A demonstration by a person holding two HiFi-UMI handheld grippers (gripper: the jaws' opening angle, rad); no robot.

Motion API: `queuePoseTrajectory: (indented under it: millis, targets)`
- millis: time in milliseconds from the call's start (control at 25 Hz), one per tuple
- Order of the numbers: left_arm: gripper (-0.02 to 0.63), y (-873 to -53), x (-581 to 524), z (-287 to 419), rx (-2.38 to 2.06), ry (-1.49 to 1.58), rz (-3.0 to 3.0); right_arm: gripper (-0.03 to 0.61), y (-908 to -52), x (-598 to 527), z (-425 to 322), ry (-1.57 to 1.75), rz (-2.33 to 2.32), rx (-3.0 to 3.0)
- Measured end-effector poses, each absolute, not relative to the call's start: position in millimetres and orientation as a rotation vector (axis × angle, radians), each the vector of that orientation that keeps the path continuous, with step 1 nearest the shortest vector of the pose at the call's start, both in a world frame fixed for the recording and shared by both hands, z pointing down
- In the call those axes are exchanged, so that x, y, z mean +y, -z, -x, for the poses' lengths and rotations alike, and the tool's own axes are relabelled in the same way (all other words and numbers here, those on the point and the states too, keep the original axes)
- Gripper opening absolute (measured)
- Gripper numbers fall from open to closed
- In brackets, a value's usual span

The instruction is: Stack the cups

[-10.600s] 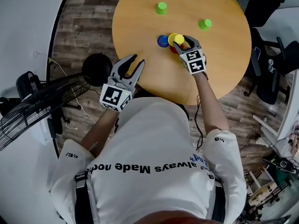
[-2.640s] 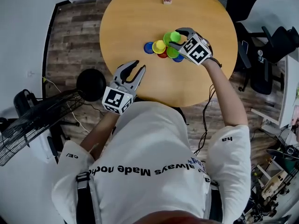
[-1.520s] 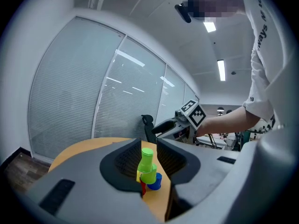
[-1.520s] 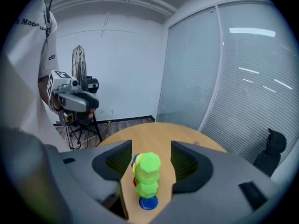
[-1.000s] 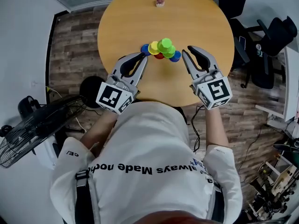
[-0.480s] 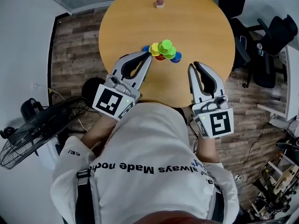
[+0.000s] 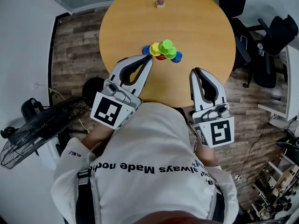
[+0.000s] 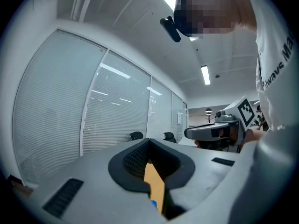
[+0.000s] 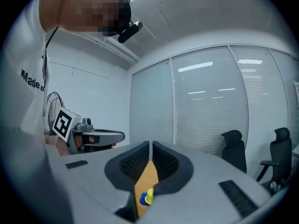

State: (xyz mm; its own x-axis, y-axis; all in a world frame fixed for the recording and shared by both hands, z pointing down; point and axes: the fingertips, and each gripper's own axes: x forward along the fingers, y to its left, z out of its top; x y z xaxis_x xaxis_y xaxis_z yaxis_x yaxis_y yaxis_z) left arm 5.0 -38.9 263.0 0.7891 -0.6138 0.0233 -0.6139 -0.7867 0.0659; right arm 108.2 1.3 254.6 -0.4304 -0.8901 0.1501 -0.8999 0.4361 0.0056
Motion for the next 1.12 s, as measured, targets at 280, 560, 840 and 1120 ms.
queuePoseTrajectory:
  millis: [280,560,840,1120]
  targets:
    - [0.023,-261.7,-38.7,-5.7,-1.002,0.001,-2.912,0.040,-250.8,1.2,-104.2,-0.104,-1.592,-2.547]
    - [0.023,-261.2,-38.9,-5.8,-0.996,-0.005,-2.911,0.038,-248.9,1.8,-105.5,-0.107,-1.600,-2.541]
    - [0.023,-261.9,-36.3,-7.4,-0.995,-0.006,-2.912,0.038,-250.7,4.1,-107.1,-0.111,-1.598,-2.545]
    - [0.023,-261.6,-31.6,-8.8,-1.018,-0.004,-2.911,0.038,-253.5,9.3,-108.4,-0.111,-1.589,-2.567]
